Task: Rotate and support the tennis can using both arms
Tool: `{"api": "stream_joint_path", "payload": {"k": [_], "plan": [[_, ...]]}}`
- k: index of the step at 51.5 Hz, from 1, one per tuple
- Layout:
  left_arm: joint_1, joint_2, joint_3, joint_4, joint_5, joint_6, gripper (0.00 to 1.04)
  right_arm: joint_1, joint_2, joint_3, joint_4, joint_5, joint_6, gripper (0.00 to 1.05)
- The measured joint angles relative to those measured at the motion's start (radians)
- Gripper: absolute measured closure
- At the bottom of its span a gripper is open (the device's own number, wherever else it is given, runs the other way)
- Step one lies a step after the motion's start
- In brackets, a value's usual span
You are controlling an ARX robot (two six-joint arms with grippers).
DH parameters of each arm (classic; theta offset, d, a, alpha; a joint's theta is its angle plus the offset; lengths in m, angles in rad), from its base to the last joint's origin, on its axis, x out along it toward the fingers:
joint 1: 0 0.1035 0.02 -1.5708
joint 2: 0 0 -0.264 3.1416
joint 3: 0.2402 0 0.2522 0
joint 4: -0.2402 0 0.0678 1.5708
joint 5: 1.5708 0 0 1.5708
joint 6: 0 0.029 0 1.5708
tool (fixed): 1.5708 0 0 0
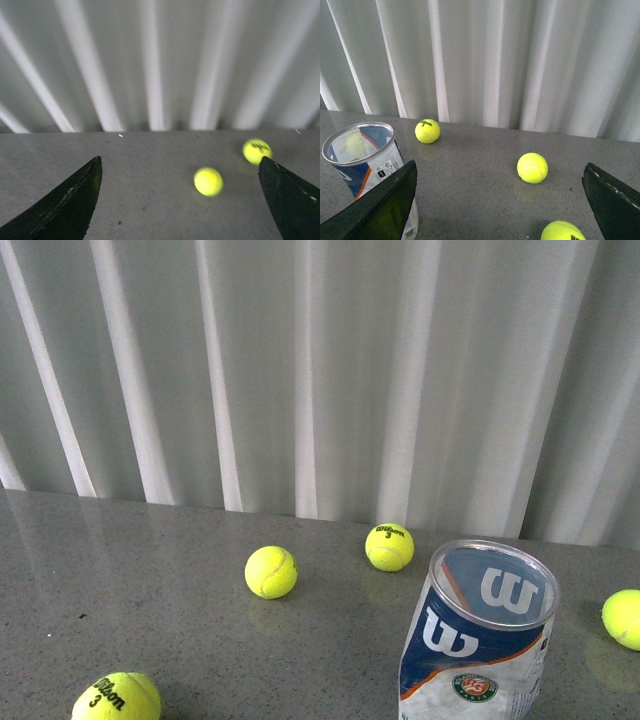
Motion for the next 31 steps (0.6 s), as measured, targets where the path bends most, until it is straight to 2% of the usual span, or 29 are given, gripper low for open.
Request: {"api": "stream_joint_path", "payload": {"k": [3,5,9,16,24,31], "plan": [[0.018,-0.051,-0.127,0.175,-0.065,-0.021,0.21,0.000,0.000,0.000,0.000,0.000,0.000,0.07],[0.028,-0.092,-0.225,0.291,-0.073,-0.032,0.28,0.000,0.000,0.000,0.000,0.000,0.000,0.07],[0.056,-0.155,-0.370,0.421,-0.052,-0.042,0.40,0.000,0.000,0.000,0.000,0.001,0.000,0.07],[0.092,-0.235,-0.550,0.508,-0.031,-0.049,0.64,0.000,0.000,0.000,0.000,0.000,0.000,0.07],[0.094,-0.338,-0.726,0.568,-0.025,-0.058,1.01,0.000,0.000,0.000,0.000,0.000,0.000,0.07],[0.094,-0.427,-0.835,0.582,-0.026,-0.063,1.01,0.000,0.000,0.000,0.000,0.000,0.000,0.07]]}}
